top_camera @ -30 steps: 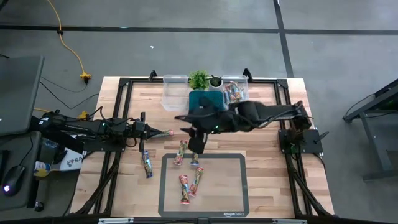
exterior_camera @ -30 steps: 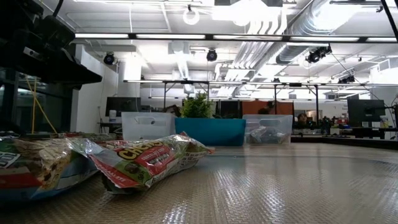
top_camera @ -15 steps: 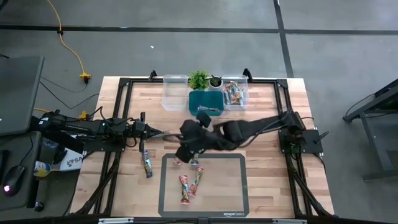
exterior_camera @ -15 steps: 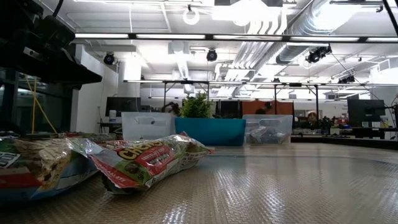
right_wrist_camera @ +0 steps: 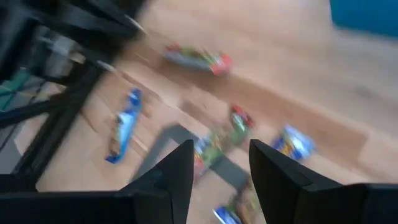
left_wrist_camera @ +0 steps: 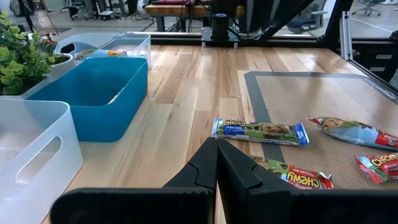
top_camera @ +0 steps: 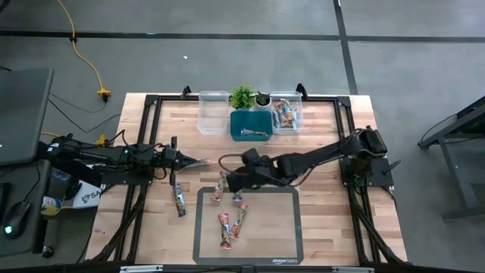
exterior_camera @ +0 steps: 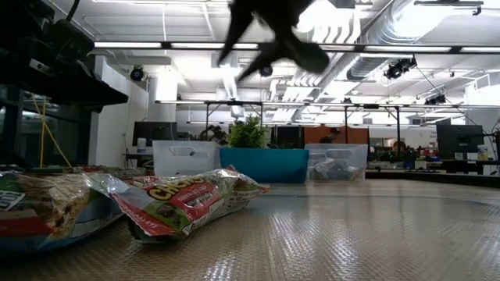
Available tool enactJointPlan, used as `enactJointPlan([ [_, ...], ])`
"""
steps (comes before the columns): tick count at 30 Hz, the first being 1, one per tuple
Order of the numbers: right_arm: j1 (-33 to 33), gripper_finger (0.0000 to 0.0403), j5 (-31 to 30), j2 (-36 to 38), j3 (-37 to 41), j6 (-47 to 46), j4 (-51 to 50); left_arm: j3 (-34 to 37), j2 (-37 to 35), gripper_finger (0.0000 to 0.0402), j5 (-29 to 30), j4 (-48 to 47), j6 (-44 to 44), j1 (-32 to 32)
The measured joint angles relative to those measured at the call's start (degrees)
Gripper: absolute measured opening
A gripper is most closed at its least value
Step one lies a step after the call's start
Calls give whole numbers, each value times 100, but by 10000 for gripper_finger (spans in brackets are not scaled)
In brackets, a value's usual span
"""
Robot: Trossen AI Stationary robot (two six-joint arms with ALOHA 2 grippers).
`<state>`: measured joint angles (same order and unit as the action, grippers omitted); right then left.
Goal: Pick and place Granola Bars by type
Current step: Put the blue granola bar into the blue bin
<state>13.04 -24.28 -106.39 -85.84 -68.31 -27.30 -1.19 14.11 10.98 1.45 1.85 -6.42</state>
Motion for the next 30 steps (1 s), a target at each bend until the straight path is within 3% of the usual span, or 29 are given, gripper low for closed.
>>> enactJointPlan([
  [4, -439, 138, 1052, 0, 329, -555, -93, 2, 0, 1, 0, -2, 0, 0],
  [9, -846, 138, 1770, -2, 435, -497, -137, 0, 0, 1, 0, 0, -1, 0],
  [16, -1026, 138, 2070, -57, 431, -84, -287, 2, 0, 1, 0, 0, 0, 2],
  [23, -884, 138, 2463, -384, 431, -272, -194, 0, 1, 1, 0, 0, -1, 1],
  [30, -717, 138, 2481, -728, 431, -432, 204, 0, 0, 1, 0, 0, -2, 2],
])
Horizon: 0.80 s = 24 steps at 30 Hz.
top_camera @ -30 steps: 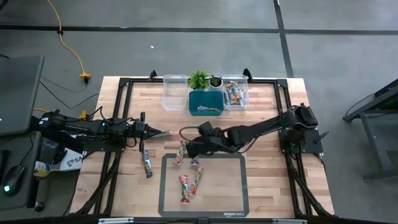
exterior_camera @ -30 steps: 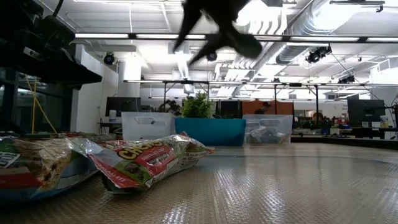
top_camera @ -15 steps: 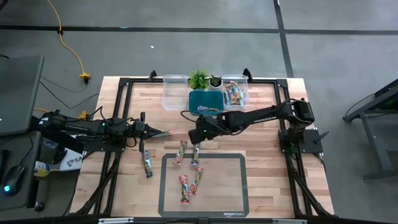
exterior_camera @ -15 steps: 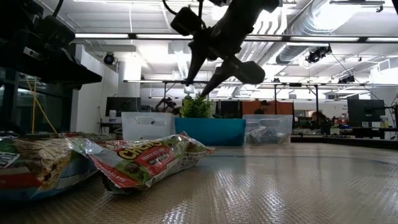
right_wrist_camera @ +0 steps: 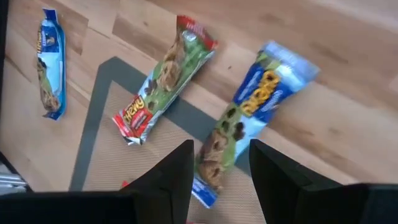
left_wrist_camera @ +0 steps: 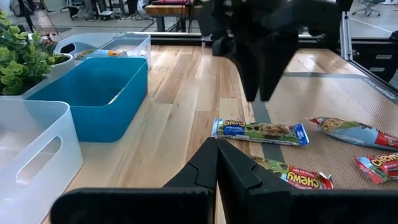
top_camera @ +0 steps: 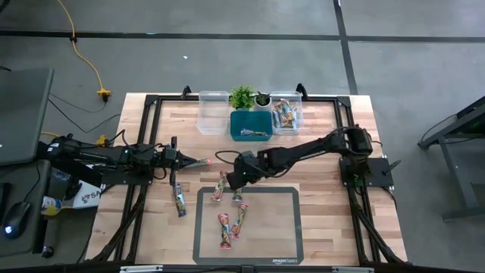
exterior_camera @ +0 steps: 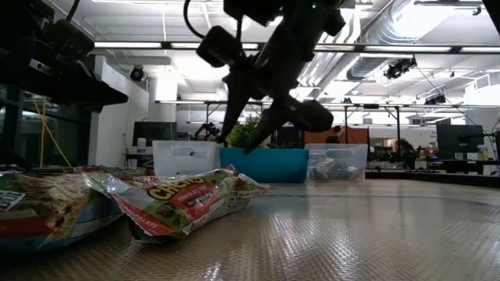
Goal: Pick and place Granola Bars by type
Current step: Put the blue granola bar into the blue bin
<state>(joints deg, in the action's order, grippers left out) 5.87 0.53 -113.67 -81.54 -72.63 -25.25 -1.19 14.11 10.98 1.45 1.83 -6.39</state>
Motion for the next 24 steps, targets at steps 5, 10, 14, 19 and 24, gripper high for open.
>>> enactJointPlan([
  [5, 52, 138, -396, -123, 2, -58, 513, 0, 2, 1, 0, 0, 2, -1],
  [10, 105, 138, -746, -153, 2, -1, 1105, 0, 1, 1, 0, 0, 0, 0],
  [14, 100, 138, -544, -151, -2, 643, 1681, 2, 2, 1, 0, 0, 2, 0],
  [19, 100, 138, -390, -147, -4, 602, 1946, 2, 0, 1, 0, -2, 1, -2],
  [24, 92, 138, -177, -147, -15, 199, 1442, 0, 2, 1, 0, 0, 0, 0],
])
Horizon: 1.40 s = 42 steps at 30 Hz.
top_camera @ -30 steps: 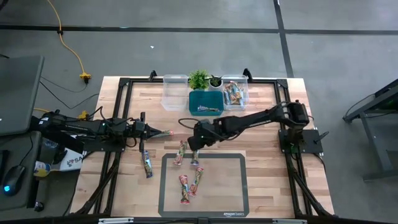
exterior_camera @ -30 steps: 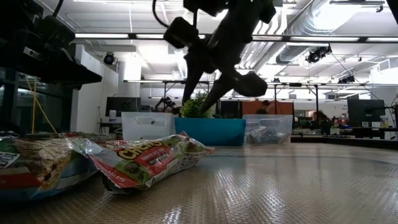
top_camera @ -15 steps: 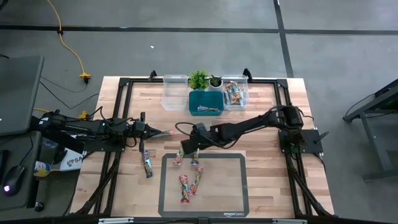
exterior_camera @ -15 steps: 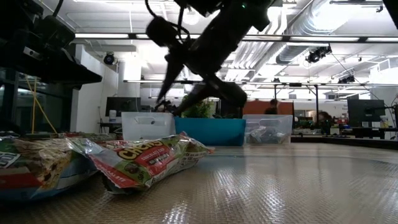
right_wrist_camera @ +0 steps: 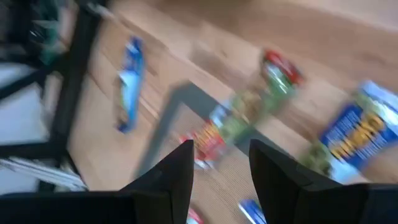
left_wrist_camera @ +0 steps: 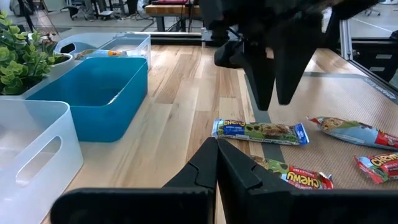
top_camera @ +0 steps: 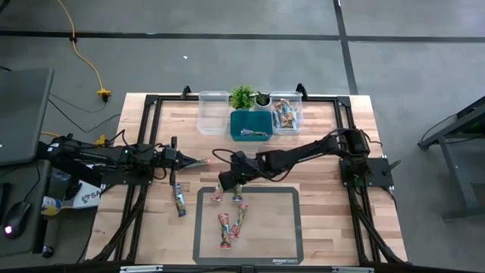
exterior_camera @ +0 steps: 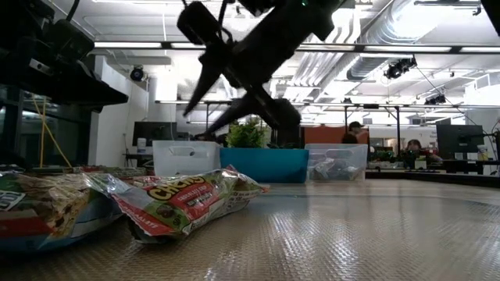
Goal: Pick and place Granola Bars by type
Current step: Put the blue granola bar into the blue bin
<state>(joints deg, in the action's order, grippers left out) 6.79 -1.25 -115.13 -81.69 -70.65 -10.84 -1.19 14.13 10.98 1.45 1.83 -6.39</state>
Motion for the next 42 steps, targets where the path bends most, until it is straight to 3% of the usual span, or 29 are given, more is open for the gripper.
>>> enactJointPlan([
  [4, 44, 143, 140, -5, -338, 168, -539, 1, -2, 1, 0, -1, 1, 0],
  [7, 85, 146, -105, -2, -846, 165, -1720, 0, 0, 1, 0, 0, 2, 0],
  [11, 76, 143, -419, -35, -1571, -259, -3478, 0, -1, 1, 0, -1, 1, 0],
  [15, 111, 138, -666, -36, -1872, -878, -4102, 0, -2, 1, 0, 0, 2, -2],
  [28, 361, 138, -543, -148, -1262, -1306, -2781, 1, -2, 1, 0, -1, 1, -1],
  [33, 410, 138, -26, -590, -1277, -1144, -1774, 0, 0, 1, 0, 0, 0, -2],
  [35, 416, 138, 185, -734, -1272, -1142, -1837, 1, -2, 1, 0, -1, 1, 0],
  [42, 447, 138, -55, -680, -1277, -1113, -2331, 0, -2, 1, 0, -2, 2, -2],
])
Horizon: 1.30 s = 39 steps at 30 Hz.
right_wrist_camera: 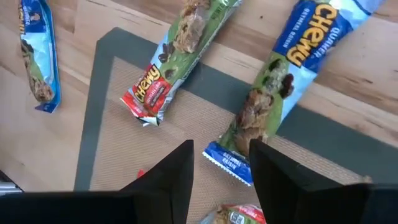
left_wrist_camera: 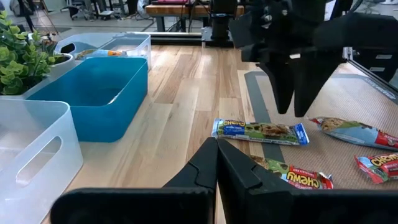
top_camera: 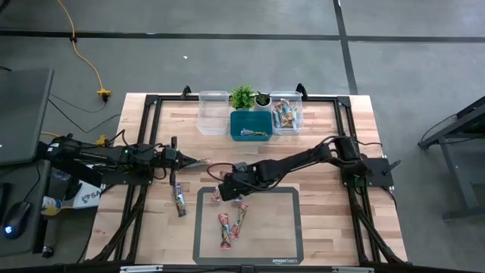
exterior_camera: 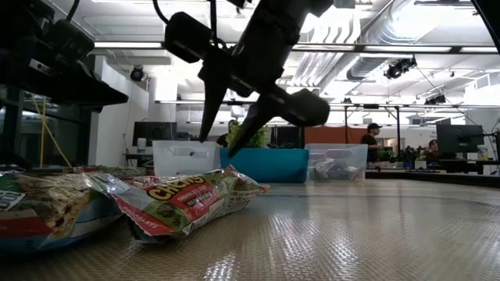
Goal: Pick and place Granola Bars by type
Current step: Put the blue granola bar into the blue bin
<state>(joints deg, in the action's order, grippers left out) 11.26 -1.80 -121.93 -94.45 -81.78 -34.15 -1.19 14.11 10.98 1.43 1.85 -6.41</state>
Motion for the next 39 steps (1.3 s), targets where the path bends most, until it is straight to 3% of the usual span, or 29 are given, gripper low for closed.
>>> enactJointPlan([
  [7, -61, 147, -7, -2, 2, 624, 278, 0, 0, 1, 0, 1, -2, 0],
  [16, -172, 255, -303, -2, 7, 539, -8, 0, 2, 1, 0, 1, -1, 0],
  [20, -262, 285, -387, -34, 9, 341, -158, 0, 2, 1, 0, 0, -2, 0],
  [34, -566, 291, -124, -527, -11, -27, -204, 0, 0, 1, 0, 1, -1, 0],
  [39, -565, 277, -331, -538, -9, -83, -236, 0, 0, 1, 0, 2, -2, 0],
])
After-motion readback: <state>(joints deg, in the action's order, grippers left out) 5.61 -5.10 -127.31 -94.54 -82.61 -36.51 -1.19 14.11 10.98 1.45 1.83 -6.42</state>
